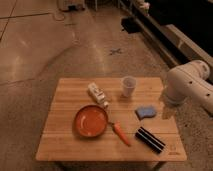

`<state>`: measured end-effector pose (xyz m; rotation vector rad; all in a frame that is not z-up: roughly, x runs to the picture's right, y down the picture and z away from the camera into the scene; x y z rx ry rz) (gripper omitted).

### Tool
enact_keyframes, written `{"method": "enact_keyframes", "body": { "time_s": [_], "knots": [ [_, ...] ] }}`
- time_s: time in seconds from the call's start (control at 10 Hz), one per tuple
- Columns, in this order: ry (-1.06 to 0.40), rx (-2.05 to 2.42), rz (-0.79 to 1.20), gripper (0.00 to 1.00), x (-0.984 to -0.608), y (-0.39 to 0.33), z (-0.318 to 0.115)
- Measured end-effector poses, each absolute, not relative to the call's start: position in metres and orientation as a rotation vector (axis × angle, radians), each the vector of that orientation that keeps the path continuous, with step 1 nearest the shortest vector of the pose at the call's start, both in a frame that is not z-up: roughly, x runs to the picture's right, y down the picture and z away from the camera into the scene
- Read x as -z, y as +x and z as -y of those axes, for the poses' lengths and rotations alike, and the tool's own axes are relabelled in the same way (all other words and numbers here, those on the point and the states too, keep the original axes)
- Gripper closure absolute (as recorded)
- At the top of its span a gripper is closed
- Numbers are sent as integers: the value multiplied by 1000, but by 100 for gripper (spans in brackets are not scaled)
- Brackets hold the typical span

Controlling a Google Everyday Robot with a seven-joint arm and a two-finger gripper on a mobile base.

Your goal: Push the ceramic bowl across the table

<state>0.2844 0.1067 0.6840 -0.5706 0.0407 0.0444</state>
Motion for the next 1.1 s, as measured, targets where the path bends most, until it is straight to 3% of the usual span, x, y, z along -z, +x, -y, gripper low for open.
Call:
{"method": "enact_keyframes", "body": {
  "time_s": [0.3, 1.1],
  "knots": [
    [-573, -2, -29, 35, -688, 259, -111],
    [-590, 150, 24, 35, -705, 108, -122]
  ]
}}
